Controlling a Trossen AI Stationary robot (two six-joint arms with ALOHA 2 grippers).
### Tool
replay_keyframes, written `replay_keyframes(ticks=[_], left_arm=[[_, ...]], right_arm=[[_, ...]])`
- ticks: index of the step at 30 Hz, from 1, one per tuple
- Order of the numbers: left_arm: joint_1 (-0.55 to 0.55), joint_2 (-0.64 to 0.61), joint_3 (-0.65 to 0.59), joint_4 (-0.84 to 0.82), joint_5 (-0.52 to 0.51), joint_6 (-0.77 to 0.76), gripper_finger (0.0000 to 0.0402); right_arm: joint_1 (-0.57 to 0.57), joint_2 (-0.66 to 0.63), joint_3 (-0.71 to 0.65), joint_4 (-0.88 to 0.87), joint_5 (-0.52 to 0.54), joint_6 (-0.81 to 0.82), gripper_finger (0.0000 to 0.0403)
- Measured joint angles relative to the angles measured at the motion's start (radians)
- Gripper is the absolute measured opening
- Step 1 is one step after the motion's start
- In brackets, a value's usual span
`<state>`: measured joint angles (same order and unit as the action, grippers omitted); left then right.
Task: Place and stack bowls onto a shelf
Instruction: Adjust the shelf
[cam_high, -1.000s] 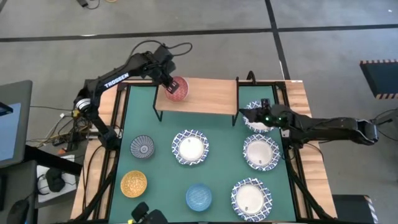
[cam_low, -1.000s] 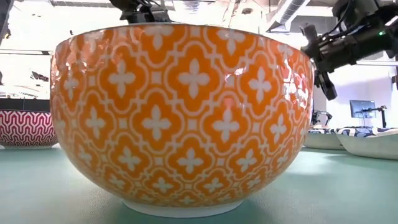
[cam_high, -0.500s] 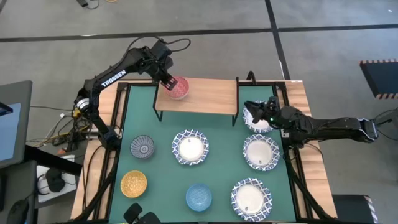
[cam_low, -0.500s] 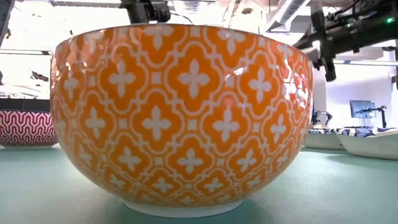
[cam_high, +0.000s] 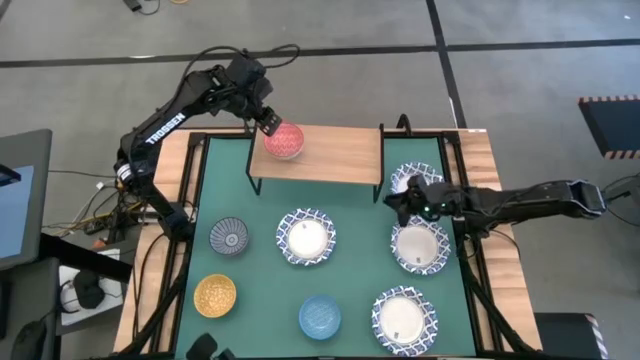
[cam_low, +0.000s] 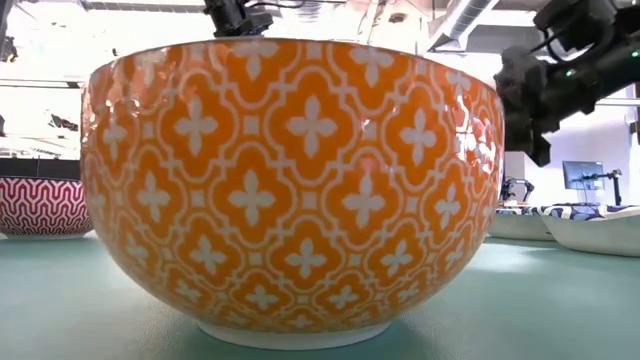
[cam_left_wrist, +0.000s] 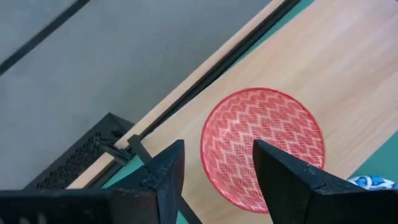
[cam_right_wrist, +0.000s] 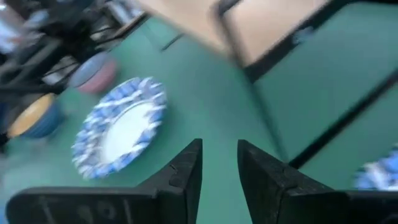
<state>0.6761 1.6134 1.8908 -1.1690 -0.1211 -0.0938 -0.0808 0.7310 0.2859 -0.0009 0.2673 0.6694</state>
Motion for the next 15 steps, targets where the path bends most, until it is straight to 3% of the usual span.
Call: replay_keyframes(ticks=[15], left_arm=[[-0.086,-0.001,-0.001,-0.010,-0.077,-0.129,0.0174]], right_arm=[[-0.271,0.103,0.001,0.176,-0.015,-0.110,0.0121]])
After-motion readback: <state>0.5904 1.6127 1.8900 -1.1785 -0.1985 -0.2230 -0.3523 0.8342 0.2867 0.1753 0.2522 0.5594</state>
